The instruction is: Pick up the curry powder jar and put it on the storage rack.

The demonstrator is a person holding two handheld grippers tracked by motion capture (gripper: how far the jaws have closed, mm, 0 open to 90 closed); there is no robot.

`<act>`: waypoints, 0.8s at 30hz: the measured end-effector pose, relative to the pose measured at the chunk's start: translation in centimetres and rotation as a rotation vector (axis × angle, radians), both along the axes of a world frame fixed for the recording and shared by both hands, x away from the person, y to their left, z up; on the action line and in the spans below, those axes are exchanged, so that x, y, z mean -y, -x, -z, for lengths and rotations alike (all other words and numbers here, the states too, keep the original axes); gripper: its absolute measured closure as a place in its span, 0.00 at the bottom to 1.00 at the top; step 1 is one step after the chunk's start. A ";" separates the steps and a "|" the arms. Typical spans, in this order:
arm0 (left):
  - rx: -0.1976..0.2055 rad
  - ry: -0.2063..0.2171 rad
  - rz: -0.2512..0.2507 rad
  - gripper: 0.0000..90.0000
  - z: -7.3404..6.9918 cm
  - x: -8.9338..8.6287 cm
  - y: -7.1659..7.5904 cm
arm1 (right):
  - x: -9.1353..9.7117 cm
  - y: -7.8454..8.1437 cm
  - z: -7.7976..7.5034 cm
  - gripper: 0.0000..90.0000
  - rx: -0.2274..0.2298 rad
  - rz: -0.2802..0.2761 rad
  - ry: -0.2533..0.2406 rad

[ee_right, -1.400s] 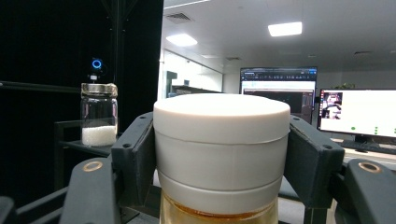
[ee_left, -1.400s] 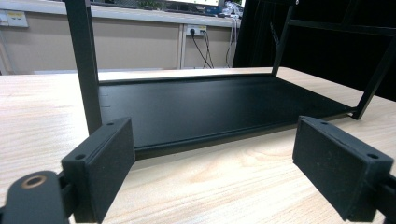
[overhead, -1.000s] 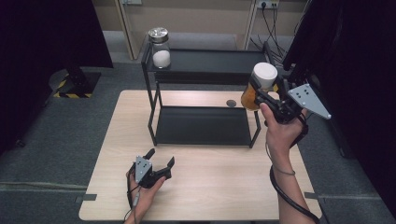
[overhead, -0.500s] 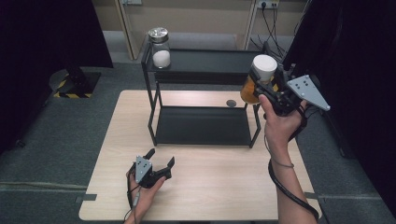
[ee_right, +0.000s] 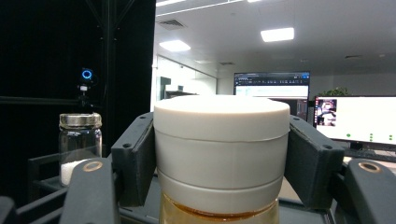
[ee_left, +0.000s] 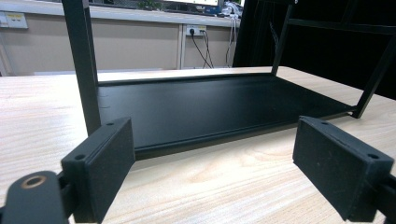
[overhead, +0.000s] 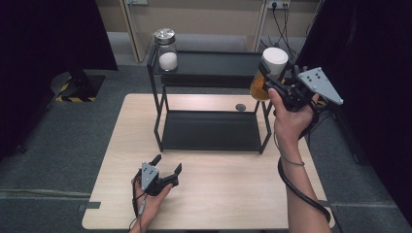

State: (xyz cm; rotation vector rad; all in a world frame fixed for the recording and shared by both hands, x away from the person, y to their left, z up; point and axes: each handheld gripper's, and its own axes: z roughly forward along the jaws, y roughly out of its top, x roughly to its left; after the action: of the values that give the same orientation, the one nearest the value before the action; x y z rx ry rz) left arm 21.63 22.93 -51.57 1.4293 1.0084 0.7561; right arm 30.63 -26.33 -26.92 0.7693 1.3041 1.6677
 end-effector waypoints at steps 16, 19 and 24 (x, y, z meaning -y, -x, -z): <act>-0.002 0.003 0.002 0.14 0.0 0.0 -0.1 | -0.4 -1.3 -1.4 0.38 -0.009 0.016 -0.007; -0.001 0.003 0.002 0.14 0.0 0.0 -0.1 | -0.4 -1.6 -1.6 0.38 -0.017 0.023 -0.007; -0.001 0.001 0.003 0.14 0.0 0.0 -0.1 | -0.6 -2.1 -2.2 0.38 -0.020 0.030 -0.006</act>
State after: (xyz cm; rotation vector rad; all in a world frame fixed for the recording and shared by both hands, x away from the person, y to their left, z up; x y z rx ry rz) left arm 21.71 22.89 -51.57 1.4301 1.0070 0.7523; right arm 32.73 -25.74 -24.76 0.8074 1.2960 1.6453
